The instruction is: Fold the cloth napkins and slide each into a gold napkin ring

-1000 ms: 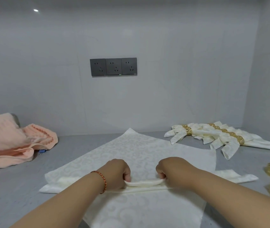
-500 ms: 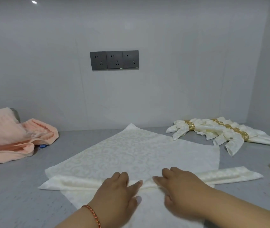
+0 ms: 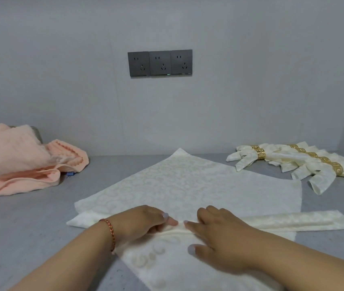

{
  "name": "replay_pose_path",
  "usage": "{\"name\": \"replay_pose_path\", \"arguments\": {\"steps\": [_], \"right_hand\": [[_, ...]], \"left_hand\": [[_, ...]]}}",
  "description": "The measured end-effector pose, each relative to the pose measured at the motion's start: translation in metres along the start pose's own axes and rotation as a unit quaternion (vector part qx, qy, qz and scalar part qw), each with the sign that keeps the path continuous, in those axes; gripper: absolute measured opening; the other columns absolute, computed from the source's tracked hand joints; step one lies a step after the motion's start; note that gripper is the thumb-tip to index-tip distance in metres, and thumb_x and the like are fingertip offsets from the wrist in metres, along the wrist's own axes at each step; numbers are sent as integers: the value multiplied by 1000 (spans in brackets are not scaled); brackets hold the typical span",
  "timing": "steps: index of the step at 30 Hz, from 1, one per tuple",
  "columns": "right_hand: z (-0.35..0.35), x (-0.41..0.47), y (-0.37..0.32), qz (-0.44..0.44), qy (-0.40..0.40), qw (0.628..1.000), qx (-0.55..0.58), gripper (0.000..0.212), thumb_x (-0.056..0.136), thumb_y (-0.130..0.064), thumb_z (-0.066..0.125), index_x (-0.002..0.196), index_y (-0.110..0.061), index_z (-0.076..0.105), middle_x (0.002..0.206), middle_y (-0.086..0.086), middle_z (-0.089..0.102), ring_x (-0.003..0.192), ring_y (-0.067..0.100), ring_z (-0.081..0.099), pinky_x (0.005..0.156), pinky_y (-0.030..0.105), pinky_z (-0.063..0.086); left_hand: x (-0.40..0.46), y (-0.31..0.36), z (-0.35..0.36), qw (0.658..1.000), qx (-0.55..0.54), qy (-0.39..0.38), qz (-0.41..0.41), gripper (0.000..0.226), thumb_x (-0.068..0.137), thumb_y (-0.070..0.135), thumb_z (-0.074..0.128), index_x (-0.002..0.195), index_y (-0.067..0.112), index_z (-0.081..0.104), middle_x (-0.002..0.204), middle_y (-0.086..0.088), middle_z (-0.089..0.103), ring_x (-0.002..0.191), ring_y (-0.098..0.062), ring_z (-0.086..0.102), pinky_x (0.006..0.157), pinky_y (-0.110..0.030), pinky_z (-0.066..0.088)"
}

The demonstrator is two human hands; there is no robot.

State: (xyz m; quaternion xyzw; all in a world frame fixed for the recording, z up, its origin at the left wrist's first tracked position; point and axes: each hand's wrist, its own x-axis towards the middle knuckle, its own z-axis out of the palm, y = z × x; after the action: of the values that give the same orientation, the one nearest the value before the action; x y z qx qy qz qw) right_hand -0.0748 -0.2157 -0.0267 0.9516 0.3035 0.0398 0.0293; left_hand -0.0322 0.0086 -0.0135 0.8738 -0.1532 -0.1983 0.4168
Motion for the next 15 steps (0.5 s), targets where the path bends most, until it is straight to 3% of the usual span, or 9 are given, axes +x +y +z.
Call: {"name": "replay_pose_path", "arguments": {"steps": [4, 6, 9, 15], "right_hand": [[5, 22, -9, -28, -26, 999, 27, 70, 91, -70, 20, 151, -36, 14, 106, -5, 31, 113, 17, 30, 99, 31, 26], [9, 29, -10, -44, -29, 998, 33, 80, 80, -79, 9, 151, -41, 11, 100, -7, 27, 107, 16, 32, 97, 30, 27], [14, 32, -9, -54, -19, 998, 27, 84, 72, -80, 1, 149, -47, 7, 98, -7, 26, 97, 12, 26, 94, 29, 26], [16, 32, -10, -56, -8, 998, 17, 80, 74, -81, 0, 148, -51, 5, 96, -7, 26, 94, 13, 26, 89, 28, 25]], "left_hand": [[7, -8, -11, 996, -86, 10, -20, 30, 99, -2, 41, 90, 4, 69, 75, -5, 62, 61, -9, 56, 62, -17, 48], [11, -13, -18, 995, -92, 30, -37, 25, 97, -5, 44, 92, 1, 68, 73, -6, 63, 58, -10, 58, 62, -19, 50], [17, -16, -27, 996, 42, 63, -39, 7, 90, 9, 63, 94, 9, 69, 66, 2, 61, 52, -6, 55, 56, -17, 46], [24, -5, -42, 958, 285, -12, -22, 25, 80, 25, 76, 103, 20, 65, 83, 11, 55, 75, -8, 52, 75, -22, 45]]}}
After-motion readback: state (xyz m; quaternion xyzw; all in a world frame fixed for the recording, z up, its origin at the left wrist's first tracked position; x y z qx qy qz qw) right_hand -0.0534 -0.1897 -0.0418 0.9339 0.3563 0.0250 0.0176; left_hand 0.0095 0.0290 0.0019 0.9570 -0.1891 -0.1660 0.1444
